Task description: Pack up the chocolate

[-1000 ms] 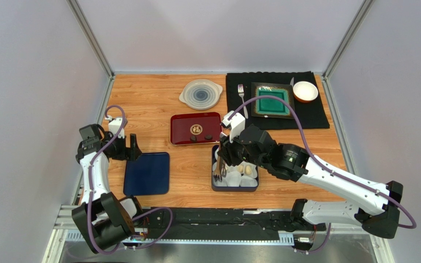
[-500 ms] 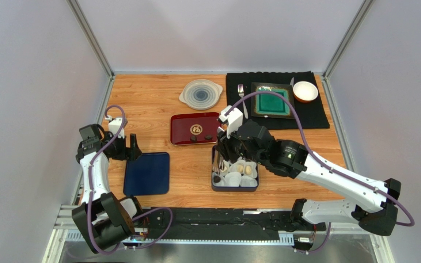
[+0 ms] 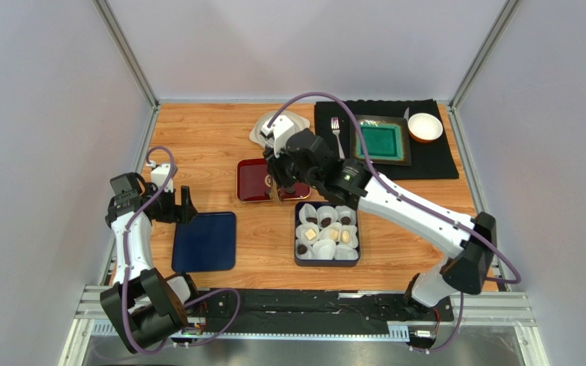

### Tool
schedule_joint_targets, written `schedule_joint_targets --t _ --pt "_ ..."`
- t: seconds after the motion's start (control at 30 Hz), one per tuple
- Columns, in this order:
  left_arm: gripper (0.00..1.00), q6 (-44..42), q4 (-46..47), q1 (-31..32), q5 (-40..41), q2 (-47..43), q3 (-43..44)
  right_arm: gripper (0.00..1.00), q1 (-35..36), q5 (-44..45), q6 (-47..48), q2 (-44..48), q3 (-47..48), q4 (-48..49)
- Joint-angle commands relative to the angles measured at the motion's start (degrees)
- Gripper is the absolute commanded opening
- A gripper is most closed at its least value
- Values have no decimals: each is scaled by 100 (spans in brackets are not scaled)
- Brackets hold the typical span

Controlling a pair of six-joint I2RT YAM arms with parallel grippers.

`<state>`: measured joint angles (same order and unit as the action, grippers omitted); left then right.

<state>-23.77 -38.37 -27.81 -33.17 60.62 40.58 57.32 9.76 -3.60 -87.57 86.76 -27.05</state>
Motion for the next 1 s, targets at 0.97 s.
schedule_joint_targets --t 0.97 --pt "90 -110 110 -57 -146 -33 38 38 -898 -396 -388 -2054 1317 1079"
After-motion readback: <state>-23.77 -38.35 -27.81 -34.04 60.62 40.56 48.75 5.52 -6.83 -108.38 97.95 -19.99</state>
